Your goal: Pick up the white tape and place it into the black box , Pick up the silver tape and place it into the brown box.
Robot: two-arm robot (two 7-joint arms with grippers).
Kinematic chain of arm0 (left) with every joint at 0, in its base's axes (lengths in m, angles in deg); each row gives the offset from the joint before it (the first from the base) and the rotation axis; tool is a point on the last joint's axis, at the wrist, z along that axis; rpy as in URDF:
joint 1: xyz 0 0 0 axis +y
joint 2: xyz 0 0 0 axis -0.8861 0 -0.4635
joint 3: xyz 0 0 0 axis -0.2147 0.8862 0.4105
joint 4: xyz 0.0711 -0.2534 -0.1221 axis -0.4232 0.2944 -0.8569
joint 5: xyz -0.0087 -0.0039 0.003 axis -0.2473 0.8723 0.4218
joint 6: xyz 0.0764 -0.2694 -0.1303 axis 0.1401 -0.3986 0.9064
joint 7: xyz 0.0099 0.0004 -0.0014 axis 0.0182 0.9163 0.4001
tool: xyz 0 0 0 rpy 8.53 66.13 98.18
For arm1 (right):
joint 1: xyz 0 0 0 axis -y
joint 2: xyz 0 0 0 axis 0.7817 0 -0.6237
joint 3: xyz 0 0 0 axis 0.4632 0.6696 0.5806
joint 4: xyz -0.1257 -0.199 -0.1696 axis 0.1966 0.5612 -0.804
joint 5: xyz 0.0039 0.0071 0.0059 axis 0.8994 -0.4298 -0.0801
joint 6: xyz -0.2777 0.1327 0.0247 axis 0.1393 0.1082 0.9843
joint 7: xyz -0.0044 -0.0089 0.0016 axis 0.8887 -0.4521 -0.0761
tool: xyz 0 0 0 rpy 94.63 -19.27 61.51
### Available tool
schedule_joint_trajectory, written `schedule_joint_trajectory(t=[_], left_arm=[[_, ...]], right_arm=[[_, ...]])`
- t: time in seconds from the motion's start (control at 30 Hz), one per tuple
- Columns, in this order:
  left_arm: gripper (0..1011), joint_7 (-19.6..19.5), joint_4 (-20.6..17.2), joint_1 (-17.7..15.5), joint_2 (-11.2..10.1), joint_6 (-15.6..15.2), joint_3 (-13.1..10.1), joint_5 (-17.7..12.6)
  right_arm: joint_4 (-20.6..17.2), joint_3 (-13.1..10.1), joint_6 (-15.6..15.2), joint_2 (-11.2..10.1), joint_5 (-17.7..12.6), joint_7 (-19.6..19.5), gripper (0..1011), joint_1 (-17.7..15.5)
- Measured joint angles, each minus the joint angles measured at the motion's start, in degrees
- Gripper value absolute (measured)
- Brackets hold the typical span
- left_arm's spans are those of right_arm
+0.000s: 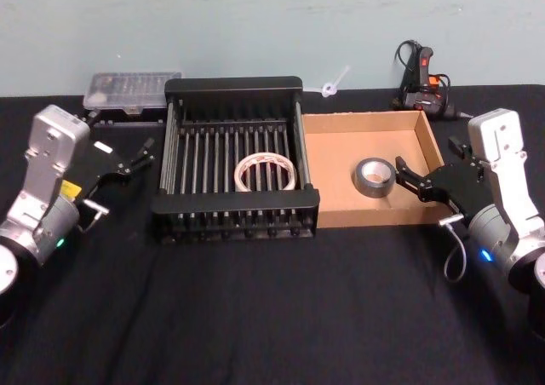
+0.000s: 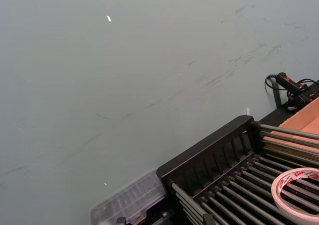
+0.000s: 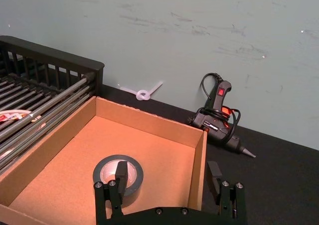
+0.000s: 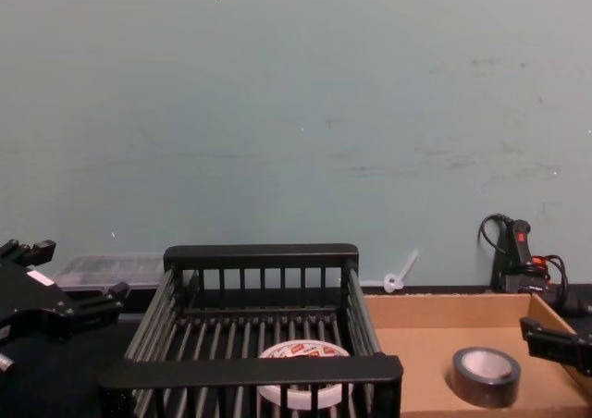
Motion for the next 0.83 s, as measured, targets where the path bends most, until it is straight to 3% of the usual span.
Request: schedule_joint_trajectory(t=[0.83], left_arm=[[1001,0.00,0.00,0.00,0.00,0.00,0.00,0.00]], right_arm=[[0.00,0.00,0.00,0.00,0.00,0.00,1002,0.00]])
